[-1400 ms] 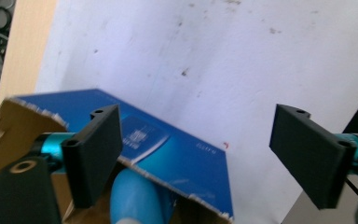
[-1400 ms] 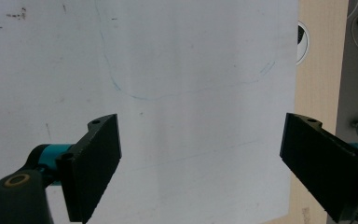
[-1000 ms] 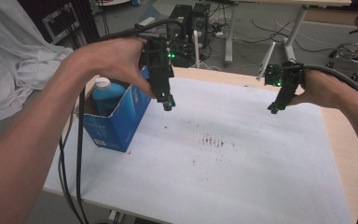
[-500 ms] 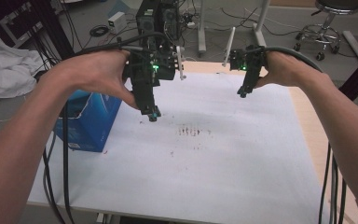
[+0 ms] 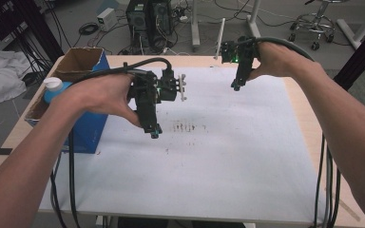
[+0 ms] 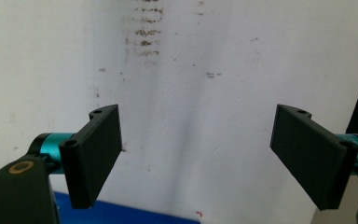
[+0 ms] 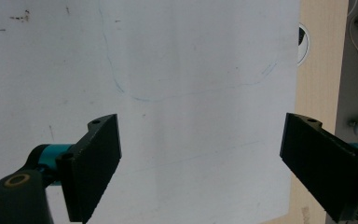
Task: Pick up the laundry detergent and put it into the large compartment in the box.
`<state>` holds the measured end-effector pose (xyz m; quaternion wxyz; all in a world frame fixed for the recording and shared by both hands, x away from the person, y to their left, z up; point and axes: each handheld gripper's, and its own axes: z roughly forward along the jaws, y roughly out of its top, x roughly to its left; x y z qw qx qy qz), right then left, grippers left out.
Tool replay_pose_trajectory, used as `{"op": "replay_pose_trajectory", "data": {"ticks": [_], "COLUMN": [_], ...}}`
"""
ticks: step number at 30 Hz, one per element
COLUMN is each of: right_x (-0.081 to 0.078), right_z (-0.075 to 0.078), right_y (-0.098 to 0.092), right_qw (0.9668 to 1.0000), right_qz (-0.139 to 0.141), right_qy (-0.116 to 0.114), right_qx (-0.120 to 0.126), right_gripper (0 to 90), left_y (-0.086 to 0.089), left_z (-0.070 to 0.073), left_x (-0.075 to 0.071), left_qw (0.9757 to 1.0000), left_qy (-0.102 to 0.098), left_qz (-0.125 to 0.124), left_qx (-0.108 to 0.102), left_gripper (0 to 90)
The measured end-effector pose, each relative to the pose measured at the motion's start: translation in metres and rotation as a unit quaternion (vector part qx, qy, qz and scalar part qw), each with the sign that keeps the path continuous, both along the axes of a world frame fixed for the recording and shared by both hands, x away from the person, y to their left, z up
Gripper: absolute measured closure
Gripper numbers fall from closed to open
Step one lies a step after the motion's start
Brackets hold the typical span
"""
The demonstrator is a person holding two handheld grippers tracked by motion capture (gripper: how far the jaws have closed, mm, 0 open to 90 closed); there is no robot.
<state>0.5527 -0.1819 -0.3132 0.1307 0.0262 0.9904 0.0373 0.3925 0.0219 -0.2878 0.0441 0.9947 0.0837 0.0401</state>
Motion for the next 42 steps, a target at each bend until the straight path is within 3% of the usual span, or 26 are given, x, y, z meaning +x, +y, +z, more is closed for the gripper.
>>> {"op": "replay_pose_trajectory", "data": {"ticks": [6,13,42], "right_x": [-0.001,-0.002,-0.003], "right_z": [0.001,-0.001,-0.003], "right_y": [-0.004,-0.01,-0.01], "right_qw": [1.0,0.9999,0.9999], "right_qz": [-0.003,-0.011,-0.011], "right_qy": [0.0,0.001,0.004], "right_qx": [0.003,0.003,0.002], "right_gripper": [11.6,11.6,11.6], "left_y": [-0.004,-0.006,-0.005], "left_z": [-0.014,-0.02,-0.026], "left_x": [0.001,0.002,0.001], "left_qw": [1.0,0.9999,0.9997], "left_qy": [0.007,0.006,0.022], "left_qz": [-0.004,-0.008,-0.012], "left_qx": [0.006,0.004,0.006], "left_gripper": [16.7,16.6,16.7]}}
